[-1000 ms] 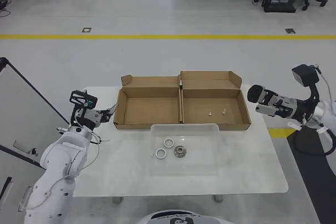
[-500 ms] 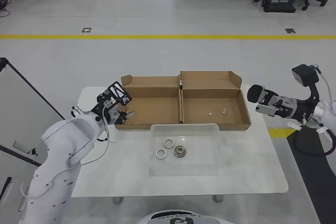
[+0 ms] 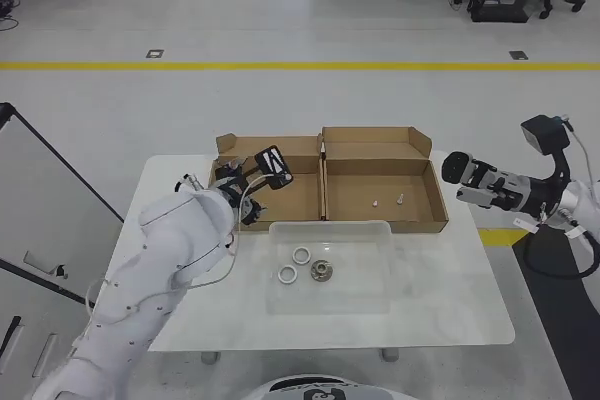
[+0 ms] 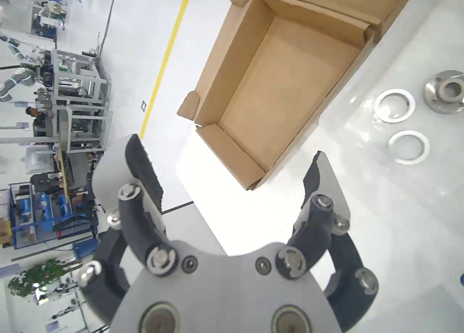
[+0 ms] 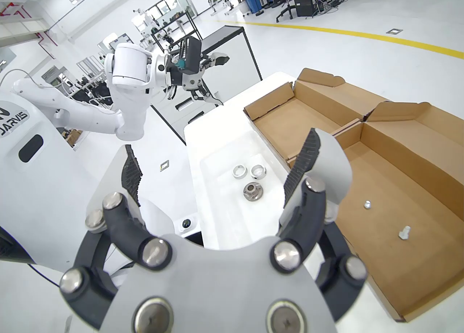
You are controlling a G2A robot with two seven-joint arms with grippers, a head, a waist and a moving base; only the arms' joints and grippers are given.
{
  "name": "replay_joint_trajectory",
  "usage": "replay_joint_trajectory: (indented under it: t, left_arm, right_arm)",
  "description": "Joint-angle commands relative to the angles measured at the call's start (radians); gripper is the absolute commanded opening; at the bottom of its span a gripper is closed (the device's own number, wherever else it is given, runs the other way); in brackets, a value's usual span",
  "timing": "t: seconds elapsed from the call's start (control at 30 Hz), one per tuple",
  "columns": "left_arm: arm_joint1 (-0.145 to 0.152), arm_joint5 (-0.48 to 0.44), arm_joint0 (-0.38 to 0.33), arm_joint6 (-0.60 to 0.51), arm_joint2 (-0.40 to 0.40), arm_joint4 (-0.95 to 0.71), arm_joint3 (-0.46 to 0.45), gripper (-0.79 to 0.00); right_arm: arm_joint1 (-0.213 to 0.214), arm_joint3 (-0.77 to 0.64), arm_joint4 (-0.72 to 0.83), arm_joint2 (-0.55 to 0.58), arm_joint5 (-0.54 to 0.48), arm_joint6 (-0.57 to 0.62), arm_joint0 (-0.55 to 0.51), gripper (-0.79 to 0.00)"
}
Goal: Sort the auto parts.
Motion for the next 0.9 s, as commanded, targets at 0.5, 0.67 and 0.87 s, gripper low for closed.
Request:
replay_joint_trajectory:
  t: [0.5, 0.67, 0.87]
  left_arm:
    - [0.042, 0.092, -0.386, -0.092, 0.378, -0.498, 0.144, 0.0]
    - [0.044, 0.098, -0.458, -0.097, 0.477, -0.574, 0.188, 0.0]
    - [0.038, 0.081, -0.494, -0.08, 0.559, -0.597, 0.243, 0.0]
  right_arm:
    - [0.0, 0.0, 0.0, 0.0, 0.0, 0.0, 0.0, 0.0]
    - [0.0, 0.0, 0.0, 0.0, 0.0, 0.0, 0.0, 0.0]
    - [0.0, 0.0, 0.0, 0.0, 0.0, 0.0, 0.0, 0.0]
